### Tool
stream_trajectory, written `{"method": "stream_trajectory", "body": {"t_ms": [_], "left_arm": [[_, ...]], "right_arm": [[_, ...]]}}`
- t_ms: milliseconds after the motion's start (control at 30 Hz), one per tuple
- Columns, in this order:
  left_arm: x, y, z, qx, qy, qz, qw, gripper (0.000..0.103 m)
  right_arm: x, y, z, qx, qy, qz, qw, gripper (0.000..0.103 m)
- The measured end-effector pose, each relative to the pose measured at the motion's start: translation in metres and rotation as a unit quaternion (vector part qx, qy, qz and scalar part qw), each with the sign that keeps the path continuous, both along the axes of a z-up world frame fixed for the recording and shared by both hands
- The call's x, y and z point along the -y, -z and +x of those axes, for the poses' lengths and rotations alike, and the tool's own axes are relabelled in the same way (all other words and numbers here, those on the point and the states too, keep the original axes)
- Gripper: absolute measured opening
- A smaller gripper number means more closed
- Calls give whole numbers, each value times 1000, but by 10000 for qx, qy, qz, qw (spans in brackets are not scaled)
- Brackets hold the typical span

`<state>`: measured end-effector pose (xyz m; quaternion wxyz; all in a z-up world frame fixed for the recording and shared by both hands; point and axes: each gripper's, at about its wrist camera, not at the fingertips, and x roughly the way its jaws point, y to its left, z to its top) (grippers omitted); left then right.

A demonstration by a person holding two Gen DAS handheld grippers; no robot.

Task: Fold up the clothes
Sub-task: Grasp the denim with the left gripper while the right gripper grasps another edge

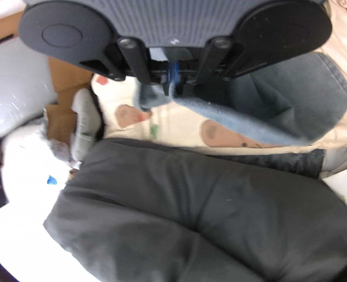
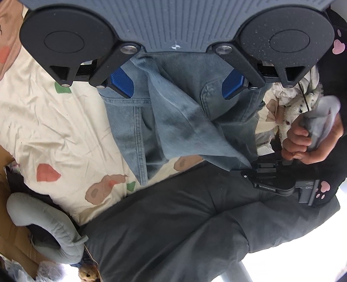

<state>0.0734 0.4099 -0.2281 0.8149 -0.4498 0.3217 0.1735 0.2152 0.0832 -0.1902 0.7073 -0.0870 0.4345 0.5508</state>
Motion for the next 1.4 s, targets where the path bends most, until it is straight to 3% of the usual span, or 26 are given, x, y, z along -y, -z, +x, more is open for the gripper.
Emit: {"method": "stream_trajectory", "body": {"t_ms": [267, 700, 800, 900, 933, 1000, 1067, 1100, 1167, 1233, 1367, 1400], "left_arm": [[59, -16, 10, 269, 716, -92, 9970, 3], [113, -27, 12, 547, 1498, -457, 9861, 3], [118, -24, 10, 716, 1556, -903, 9811, 3], [121, -24, 8, 730, 1637, -929, 9794, 3], [123, -25, 7, 728, 1666, -921, 9790, 3], [125, -26, 4, 723, 1723, -905, 9782, 3], [127, -26, 2, 719, 1781, -889, 9773, 4], [129, -27, 1, 716, 1810, -881, 9769, 4], [131, -28, -1, 712, 1868, -865, 9760, 5], [133, -29, -3, 707, 1925, -848, 9751, 11], [138, -30, -7, 698, 2040, -816, 9731, 42], [140, -31, -8, 695, 2069, -808, 9725, 43]], "right_arm": [[-29, -10, -18, 267, -140, 208, 9993, 91], [-54, -26, -51, 1299, -455, 289, 9901, 91], [-57, -26, -56, 1459, -331, 342, 9881, 91], [-59, -22, -59, 1449, -284, 363, 9884, 91], [-58, -21, -59, 1433, -253, 369, 9887, 89], [-56, -19, -56, 1370, -152, 427, 9895, 74], [-54, -16, -52, 1311, -38, 422, 9905, 39], [-53, -14, -49, 1284, 23, 397, 9909, 34], [-51, -10, -43, 1140, 96, 372, 9927, 7], [-47, -6, -39, 999, 138, 330, 9944, 6], [-38, -6, -32, 1149, 348, 170, 9926, 4], [-35, -6, -29, 1155, 424, 136, 9923, 4]]}}
